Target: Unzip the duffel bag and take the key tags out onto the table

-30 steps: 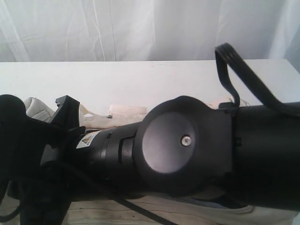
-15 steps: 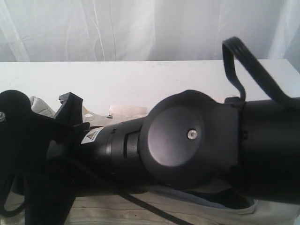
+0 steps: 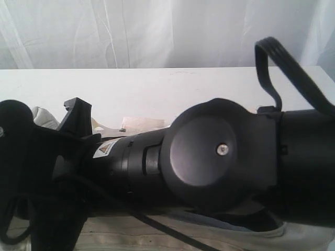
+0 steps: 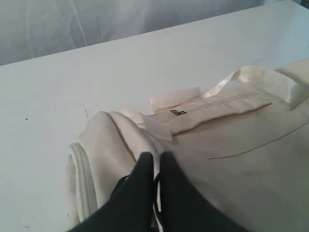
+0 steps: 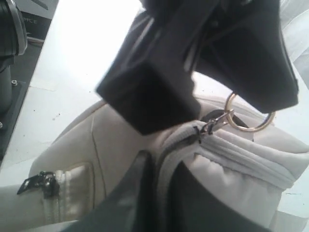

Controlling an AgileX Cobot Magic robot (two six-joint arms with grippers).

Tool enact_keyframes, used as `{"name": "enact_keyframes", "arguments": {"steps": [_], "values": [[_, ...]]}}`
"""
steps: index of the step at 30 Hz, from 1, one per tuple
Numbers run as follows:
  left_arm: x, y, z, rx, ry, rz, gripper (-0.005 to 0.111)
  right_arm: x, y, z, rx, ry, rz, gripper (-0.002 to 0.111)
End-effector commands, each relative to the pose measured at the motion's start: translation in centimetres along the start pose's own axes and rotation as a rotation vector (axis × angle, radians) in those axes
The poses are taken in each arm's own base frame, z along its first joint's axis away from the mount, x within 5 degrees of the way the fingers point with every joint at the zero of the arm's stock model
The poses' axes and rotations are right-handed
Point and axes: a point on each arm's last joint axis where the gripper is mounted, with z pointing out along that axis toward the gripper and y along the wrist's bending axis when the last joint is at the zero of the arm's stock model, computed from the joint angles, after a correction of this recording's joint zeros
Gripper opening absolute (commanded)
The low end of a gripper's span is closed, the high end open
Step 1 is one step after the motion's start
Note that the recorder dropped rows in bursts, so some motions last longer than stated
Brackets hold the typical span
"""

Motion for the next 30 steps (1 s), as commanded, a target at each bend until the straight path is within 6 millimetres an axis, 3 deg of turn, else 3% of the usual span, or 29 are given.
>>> {"name": "enact_keyframes", "arguments": {"steps": [1, 2, 4, 6, 10, 14, 23, 30], "values": [[-0.2, 1.0, -0.1, -0.101, -0.005, 0.044, 0.0, -0.9, -0.8, -1.1, 0.084, -0.035, -0.033, 0.035], [-0.2, 1.0, -0.1, -0.101, -0.005, 0.045, 0.0, -1.0, -0.9, -1.3, 0.099, -0.039, -0.029, 0.046], [-0.2, 0.9, -0.1, -0.089, -0.009, 0.044, 0.0, -1.2, -0.2, -1.5, 0.019, -0.046, -0.018, 0.049], [-0.3, 0.5, -0.1, -0.052, -0.022, 0.035, 0.0, -1.2, 0.6, -1.7, -0.067, -0.044, 0.011, 0.045], [-0.4, -0.3, -0.1, 0.04, -0.027, -0.009, 0.0, -1.1, -0.3, -1.5, 0.026, -0.044, 0.026, 0.043], [-0.8, -1.3, -0.3, 0.154, -0.071, -0.029, 0.0, -0.7, 0.2, -0.9, -0.023, -0.025, 0.137, 0.043], [-2.6, -0.5, -3.2, 0.243, -0.148, -0.077, 0.0, 0.4, 0.8, 0.6, -0.061, 0.023, 0.161, 0.043], [-2.0, -1.2, -3.5, 0.326, -0.074, -0.096, 0.0, 1.0, 0.3, 1.4, 0.007, 0.039, 0.168, 0.039]]}}
